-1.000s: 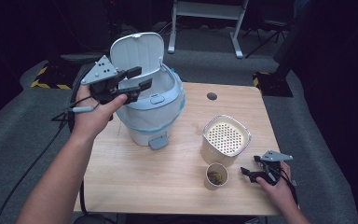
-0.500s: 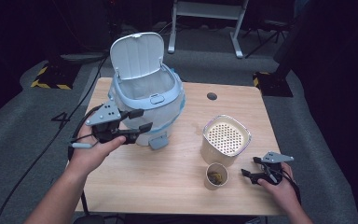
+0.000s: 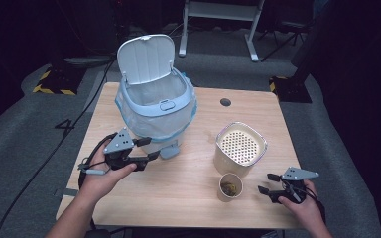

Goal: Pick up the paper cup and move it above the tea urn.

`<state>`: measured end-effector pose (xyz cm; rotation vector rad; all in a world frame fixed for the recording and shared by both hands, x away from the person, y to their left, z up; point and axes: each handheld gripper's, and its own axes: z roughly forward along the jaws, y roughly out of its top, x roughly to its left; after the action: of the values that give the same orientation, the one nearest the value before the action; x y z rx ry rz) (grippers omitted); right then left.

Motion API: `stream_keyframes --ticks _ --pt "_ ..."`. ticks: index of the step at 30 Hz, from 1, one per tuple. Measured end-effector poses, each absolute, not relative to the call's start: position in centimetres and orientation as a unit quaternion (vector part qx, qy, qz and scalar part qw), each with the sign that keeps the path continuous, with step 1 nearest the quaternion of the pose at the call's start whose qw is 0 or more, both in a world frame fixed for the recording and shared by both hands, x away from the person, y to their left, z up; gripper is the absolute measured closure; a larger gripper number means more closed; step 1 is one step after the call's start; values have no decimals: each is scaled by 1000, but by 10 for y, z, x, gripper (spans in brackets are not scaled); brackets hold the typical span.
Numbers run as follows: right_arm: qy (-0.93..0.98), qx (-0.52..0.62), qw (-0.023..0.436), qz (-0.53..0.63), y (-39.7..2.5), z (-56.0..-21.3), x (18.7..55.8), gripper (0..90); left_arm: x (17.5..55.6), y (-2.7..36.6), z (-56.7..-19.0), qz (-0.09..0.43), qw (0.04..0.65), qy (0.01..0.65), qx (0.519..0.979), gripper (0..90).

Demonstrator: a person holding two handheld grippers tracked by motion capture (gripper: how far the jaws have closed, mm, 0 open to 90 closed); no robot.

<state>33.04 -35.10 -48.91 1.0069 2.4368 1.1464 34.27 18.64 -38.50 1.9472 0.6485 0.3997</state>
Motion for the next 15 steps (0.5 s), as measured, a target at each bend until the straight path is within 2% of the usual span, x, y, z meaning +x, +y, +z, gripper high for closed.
stream_keyframes --ticks 5,14,15 --pt "840 338 128 404 -347 -485 324 328 346 187 -409 150 494 286 808 457" --pt "844 318 120 415 -329 -481 308 225 354 197 -456 142 461 327 813 458" --pt "844 312 119 420 -324 -479 305 217 357 199 -465 136 440 336 821 458"
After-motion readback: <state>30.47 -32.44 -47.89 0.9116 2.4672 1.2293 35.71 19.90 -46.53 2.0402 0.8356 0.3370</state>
